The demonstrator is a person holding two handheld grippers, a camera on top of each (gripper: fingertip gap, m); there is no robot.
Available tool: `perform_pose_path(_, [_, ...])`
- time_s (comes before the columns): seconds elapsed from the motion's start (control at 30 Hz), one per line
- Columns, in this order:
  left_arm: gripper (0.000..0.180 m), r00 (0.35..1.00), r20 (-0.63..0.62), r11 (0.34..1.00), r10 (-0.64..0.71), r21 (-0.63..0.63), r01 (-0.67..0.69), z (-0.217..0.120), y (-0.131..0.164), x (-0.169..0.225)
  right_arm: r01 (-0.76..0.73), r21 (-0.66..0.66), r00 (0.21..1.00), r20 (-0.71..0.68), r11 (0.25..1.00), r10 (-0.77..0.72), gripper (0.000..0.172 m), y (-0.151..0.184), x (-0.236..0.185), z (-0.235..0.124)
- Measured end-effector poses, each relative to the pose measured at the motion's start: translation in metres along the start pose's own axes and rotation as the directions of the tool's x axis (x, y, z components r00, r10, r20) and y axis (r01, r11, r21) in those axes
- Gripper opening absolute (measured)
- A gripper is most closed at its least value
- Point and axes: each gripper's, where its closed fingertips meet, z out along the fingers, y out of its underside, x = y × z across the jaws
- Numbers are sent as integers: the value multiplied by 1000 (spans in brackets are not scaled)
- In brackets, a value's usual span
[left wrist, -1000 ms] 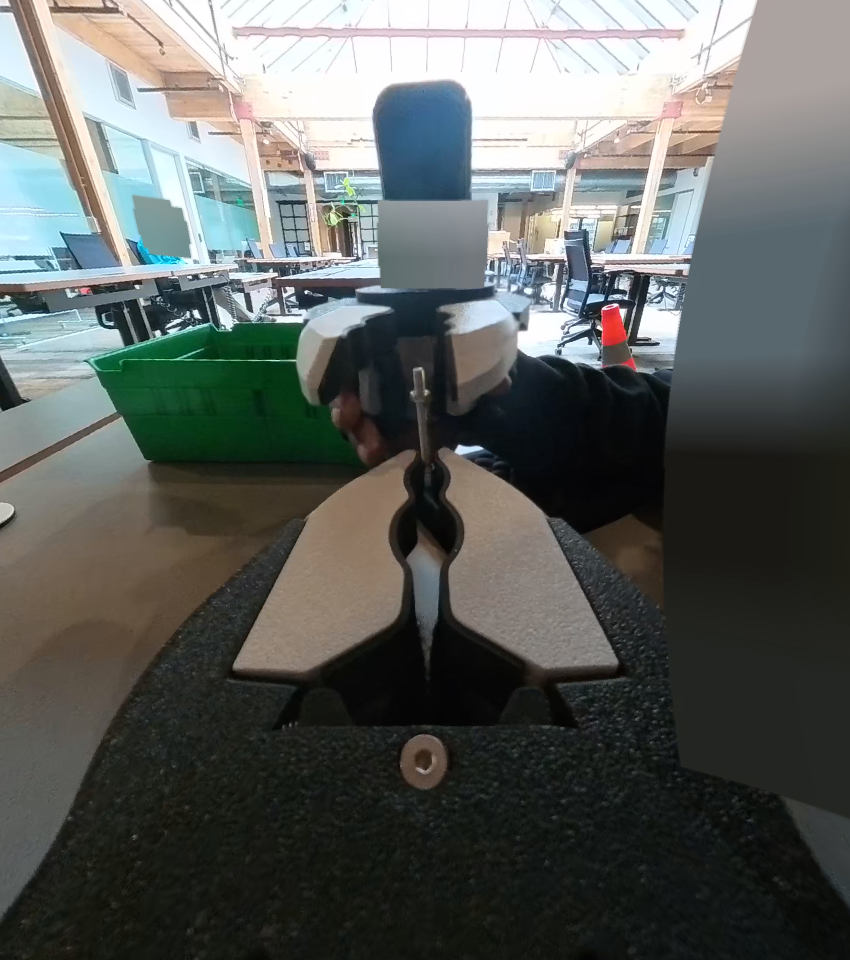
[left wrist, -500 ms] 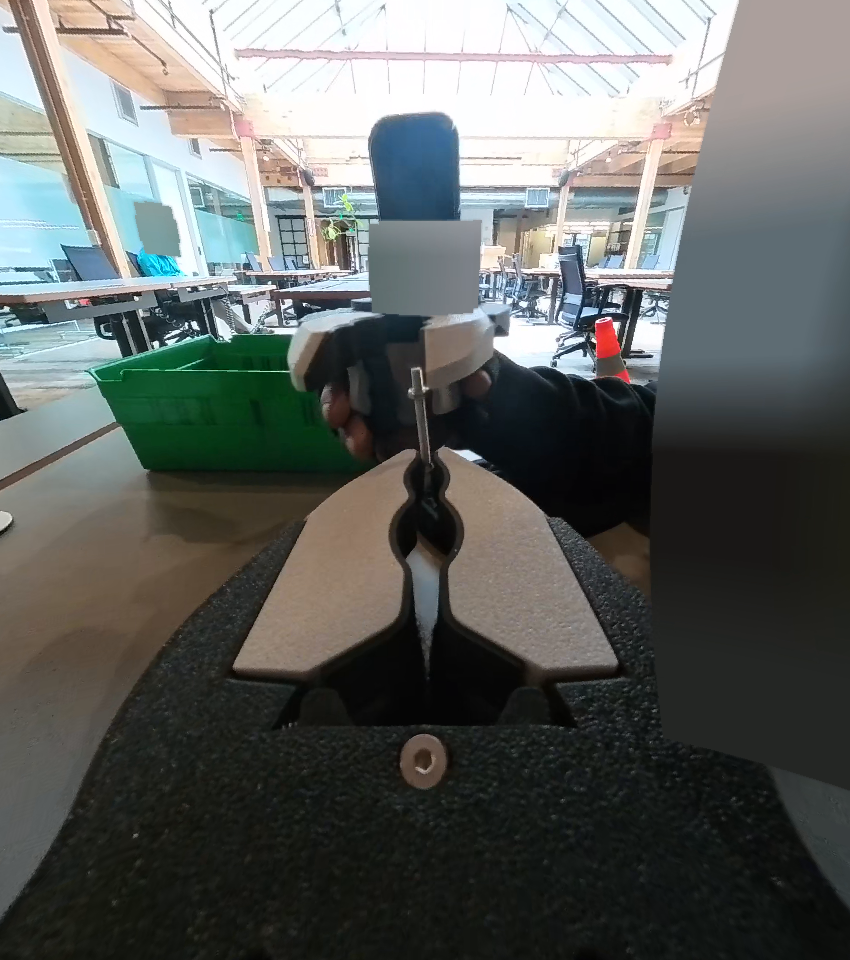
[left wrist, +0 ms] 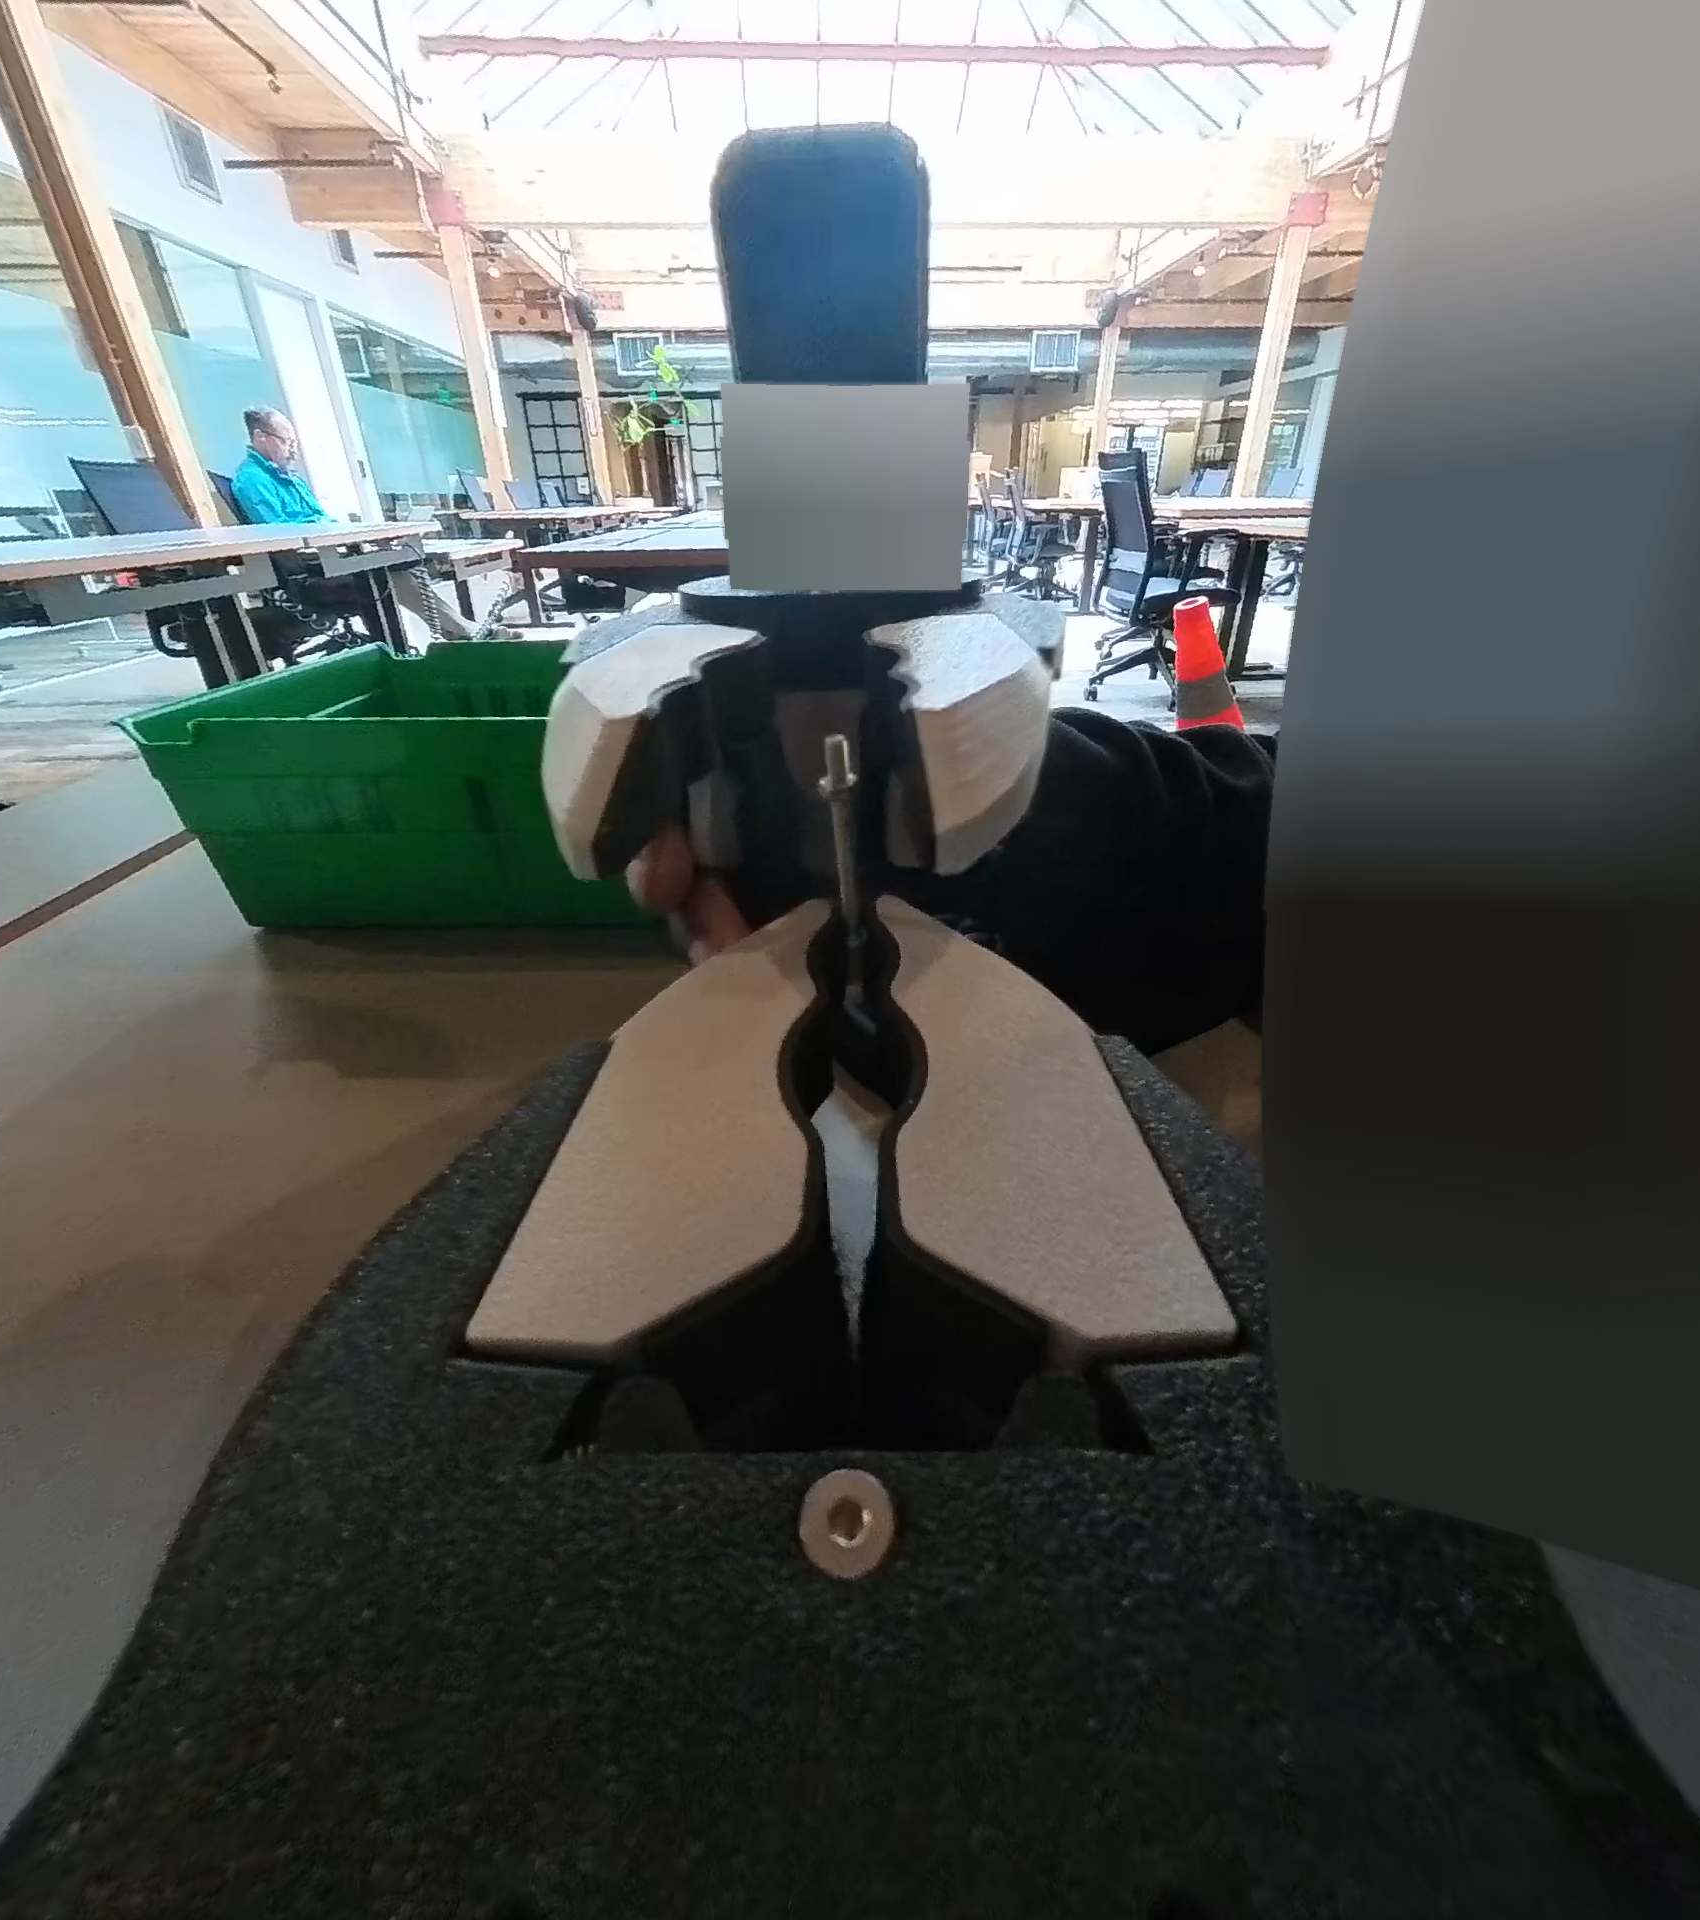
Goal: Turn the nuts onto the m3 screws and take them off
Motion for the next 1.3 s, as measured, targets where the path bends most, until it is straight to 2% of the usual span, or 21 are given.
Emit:
perform_pose_path(0.3, [1,1000,-1,1000,-5,25,5,-3,-5,-1,18,18,999,-39,1000,-17,33,-5,10,-13])
perform_pose_path(0.37, [1,1000,4,1000,-7,30,7,-4,-6,-2,24,23,999,-24,999,-23,24,-6,8,-16])
perform_pose_path(0.4, [1,1000,3,999,-6,33,6,-5,-7,-2,24,26,999,-34,999,-24,14,-6,9,-17])
perform_pose_path(0.47, [1,1000,5,999,-4,34,4,-5,-7,-2,29,31,999,-37,999,-28,8,-8,11,-21])
perform_pose_path(0.6, [1,1000,8,999,-4,34,3,-6,-7,-2,20,67,1000,-14,998,-19,12,-13,7,-24])
perform_pose_path(0.7, [1,1000,8,1000,0,27,0,-5,-6,-2,16,42,1000,23,999,-17,28,-8,0,-17])
perform_pose_path(0.87, [1,1000,0,1000,6,8,-6,-2,-3,0,20,7,1000,23,1000,-20,33,-2,-4,-3])
perform_pose_path(1.3, [1,1000,-1,1000,0,30,0,-5,-6,-1,24,24,1000,5,999,-24,7,-7,3,-18])
